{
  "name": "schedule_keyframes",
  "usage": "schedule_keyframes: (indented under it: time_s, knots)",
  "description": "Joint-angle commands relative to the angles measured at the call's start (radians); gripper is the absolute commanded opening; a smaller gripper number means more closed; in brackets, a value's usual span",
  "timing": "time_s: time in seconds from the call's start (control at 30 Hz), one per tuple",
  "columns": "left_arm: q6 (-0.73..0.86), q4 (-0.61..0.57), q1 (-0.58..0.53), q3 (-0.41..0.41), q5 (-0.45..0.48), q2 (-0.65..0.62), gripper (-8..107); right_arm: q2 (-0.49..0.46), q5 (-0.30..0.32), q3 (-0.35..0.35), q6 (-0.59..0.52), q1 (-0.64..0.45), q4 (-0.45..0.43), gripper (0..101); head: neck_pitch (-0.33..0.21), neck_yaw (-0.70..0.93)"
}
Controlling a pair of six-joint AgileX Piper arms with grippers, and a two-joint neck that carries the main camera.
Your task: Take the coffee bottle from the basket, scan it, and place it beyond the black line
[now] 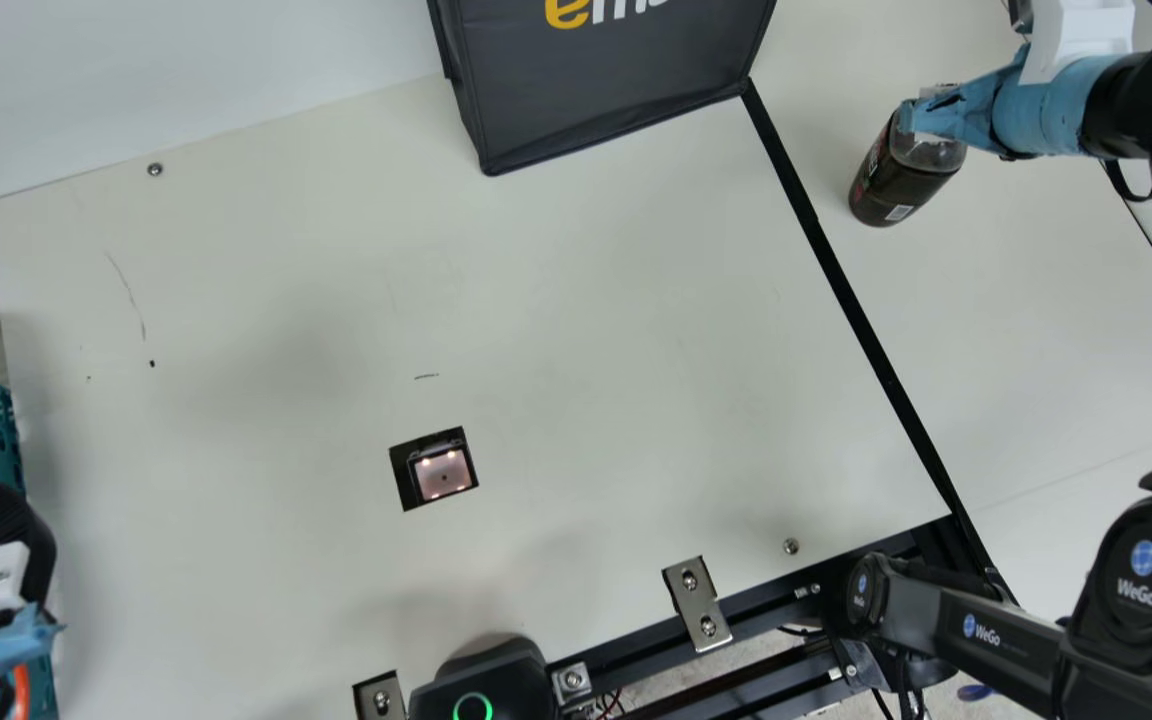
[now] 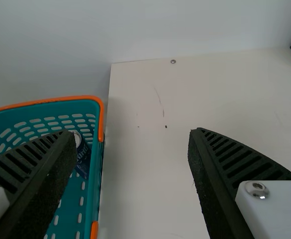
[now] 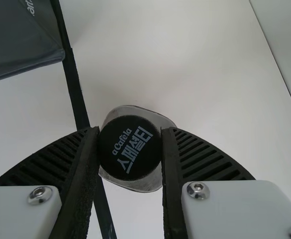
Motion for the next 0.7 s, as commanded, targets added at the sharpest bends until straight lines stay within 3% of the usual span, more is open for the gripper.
schedule_keyframes:
  time_s: [0.0,0.4,0.67]
  knots:
    - [0.0,0.0,0.0,0.0,0.0,0.0,90,0.0,0.004,0.004,0.0,-0.001,-0.006,49,-0.026,-0.002]
    - [0.0,0.0,0.0,0.0,0.0,0.0,90,-0.02,0.006,0.013,0.008,-0.007,-0.014,89,-0.026,-0.002]
    - [0.0,0.0,0.0,0.0,0.0,0.0,90,-0.05,0.024,0.002,0.003,-0.013,-0.005,91,-0.026,-0.002]
